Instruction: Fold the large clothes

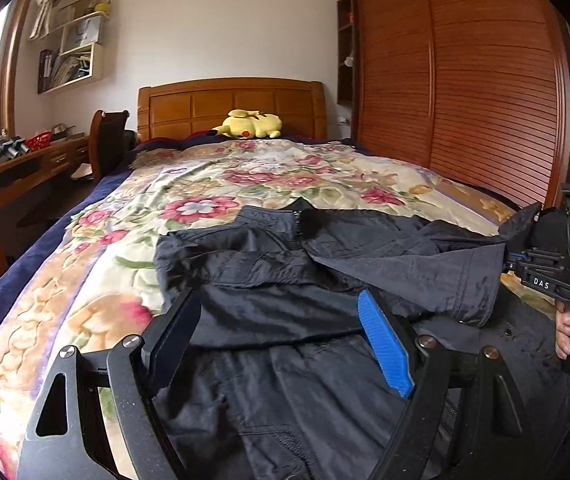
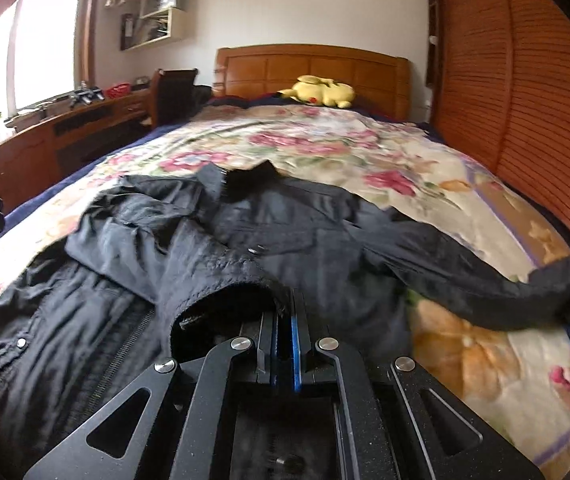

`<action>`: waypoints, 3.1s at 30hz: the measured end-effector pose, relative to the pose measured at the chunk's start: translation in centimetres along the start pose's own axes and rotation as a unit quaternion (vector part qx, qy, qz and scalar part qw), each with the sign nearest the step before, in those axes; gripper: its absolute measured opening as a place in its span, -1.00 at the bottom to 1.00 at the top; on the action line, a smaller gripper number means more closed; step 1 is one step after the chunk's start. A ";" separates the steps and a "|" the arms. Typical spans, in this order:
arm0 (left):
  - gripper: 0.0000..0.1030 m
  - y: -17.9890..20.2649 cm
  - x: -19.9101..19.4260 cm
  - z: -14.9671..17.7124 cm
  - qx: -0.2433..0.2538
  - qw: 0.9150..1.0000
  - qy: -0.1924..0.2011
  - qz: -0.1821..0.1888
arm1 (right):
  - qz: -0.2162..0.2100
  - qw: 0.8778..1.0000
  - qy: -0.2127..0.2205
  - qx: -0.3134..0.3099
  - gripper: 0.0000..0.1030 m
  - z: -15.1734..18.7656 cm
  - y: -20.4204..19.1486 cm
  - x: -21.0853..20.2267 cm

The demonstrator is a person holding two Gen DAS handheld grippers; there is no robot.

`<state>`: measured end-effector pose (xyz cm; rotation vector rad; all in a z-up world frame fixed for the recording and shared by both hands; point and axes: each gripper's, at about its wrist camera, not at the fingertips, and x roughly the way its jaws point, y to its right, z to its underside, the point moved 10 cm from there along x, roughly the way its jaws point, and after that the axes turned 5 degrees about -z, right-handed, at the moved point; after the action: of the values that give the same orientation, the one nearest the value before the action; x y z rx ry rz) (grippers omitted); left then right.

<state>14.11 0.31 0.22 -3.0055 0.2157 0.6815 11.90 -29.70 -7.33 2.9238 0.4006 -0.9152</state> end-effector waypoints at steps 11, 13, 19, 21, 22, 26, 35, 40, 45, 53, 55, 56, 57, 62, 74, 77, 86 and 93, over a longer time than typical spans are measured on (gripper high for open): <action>0.59 1.7 2.0 1.1 0.008 1.000 -0.022 0.001 | 0.011 0.999 0.019 0.030 -0.01 -1.9 1.6 -1.9; 0.59 1.7 2.2 1.4 0.009 1.000 -0.026 0.001 | 0.001 0.999 0.038 0.039 0.05 -2.4 1.4 -2.6; 0.59 1.8 2.3 1.7 0.010 1.000 -0.029 0.001 | -0.053 0.998 0.029 -0.002 0.05 -2.1 -2.7 -1.8; 0.59 1.8 2.4 1.7 0.011 1.000 -0.029 0.001 | -0.072 0.997 0.016 -0.016 0.05 -1.7 -4.0 -1.1; 0.59 1.8 2.4 1.8 0.011 0.999 -0.030 0.000 | -0.079 0.996 0.009 -0.024 0.05 -1.5 -4.7 -0.7; 0.59 1.7 2.4 2.2 0.013 0.999 -0.032 -0.001 | -0.101 0.993 -0.023 -0.052 0.05 -0.4 -6.4 1.0; 0.59 1.7 2.4 2.4 0.014 0.999 -0.034 -0.001 | -0.109 0.988 -0.089 -0.062 0.05 1.0 -5.9 4.8; 0.59 1.6 2.5 2.6 0.017 0.999 -0.036 -0.002 | -0.097 0.987 -0.113 -0.063 0.05 1.5 -6.0 6.5; 0.59 1.5 2.5 2.9 0.017 0.999 -0.039 -0.003 | -0.091 0.986 -0.122 -0.066 0.05 2.0 -6.6 7.3; 0.59 1.5 2.7 3.2 0.018 0.999 -0.044 -0.004 | -0.091 0.986 -0.127 -0.065 -0.31 2.2 -6.1 7.7; 0.59 1.5 2.7 3.2 0.019 0.999 -0.045 -0.004 | -0.095 0.986 -0.118 -0.070 -0.49 2.0 -6.4 7.6; 0.59 1.6 2.8 3.2 0.020 0.999 -0.045 -0.005 | -0.094 0.987 -0.113 -0.071 -0.60 1.8 -6.3 7.4; 0.59 1.6 2.8 3.3 0.021 0.999 -0.046 -0.005 | -0.093 0.987 -0.107 -0.070 -0.68 1.6 -6.1 7.2; 0.59 1.7 2.9 3.4 0.022 0.999 -0.046 -0.005 | -0.070 0.995 -0.060 -0.043 -0.76 0.0 -4.4 5.7; 0.59 1.8 3.7 3.9 0.019 0.998 -0.054 -0.002 | 0.006 0.995 -0.056 -0.088 -0.76 -2.1 -1.7 5.1; 0.59 1.7 3.8 4.2 0.019 0.998 -0.055 -0.002 | 0.030 0.993 -0.064 -0.095 -0.76 -3.1 -0.6 6.4; 0.59 0.8 3.5 4.8 -0.004 0.999 -0.049 -0.002 | 0.073 0.993 -0.062 -0.073 -0.34 -2.8 1.4 10.6; 0.59 0.4 4.1 5.2 -0.024 0.998 -0.062 0.000 | 0.098 0.994 -0.041 -0.027 0.01 -2.6 3.8 10.3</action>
<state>15.49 -0.15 -6.26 -2.9934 0.1952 0.8819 22.48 -30.71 -11.16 2.8037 0.1274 -0.9740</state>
